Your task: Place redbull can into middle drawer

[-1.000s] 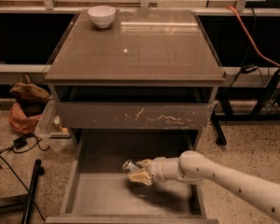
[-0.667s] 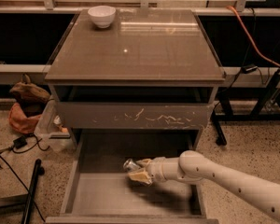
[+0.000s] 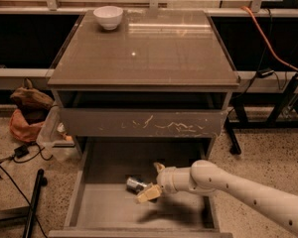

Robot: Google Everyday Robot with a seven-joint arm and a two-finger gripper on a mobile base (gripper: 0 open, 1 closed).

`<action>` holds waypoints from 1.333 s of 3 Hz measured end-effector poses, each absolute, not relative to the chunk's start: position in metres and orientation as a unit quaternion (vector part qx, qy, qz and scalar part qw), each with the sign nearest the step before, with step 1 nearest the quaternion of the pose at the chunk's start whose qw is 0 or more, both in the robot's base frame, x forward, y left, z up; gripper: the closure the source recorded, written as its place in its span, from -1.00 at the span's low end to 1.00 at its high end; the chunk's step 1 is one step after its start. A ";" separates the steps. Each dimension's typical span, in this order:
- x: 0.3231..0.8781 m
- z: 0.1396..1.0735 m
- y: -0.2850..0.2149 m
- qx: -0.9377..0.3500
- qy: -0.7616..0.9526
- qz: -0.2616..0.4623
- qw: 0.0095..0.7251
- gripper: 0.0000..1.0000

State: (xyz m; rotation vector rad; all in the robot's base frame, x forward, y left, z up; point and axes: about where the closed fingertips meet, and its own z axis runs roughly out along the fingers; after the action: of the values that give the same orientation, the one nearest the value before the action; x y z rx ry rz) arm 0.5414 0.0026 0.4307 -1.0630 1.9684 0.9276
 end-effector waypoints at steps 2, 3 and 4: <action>0.539 0.451 -0.020 -0.396 0.770 0.346 0.362 -1.00; 0.527 0.511 -0.069 -0.358 0.789 0.310 0.391 -1.00; 0.501 0.593 -0.124 -0.325 0.804 0.255 0.428 -1.00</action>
Offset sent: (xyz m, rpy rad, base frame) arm -0.0055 -0.0655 0.0552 -0.0204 -0.0217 -0.1268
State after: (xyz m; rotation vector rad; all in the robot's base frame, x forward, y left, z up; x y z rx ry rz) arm 0.5014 -0.1237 0.5930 -0.8122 2.0064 0.6363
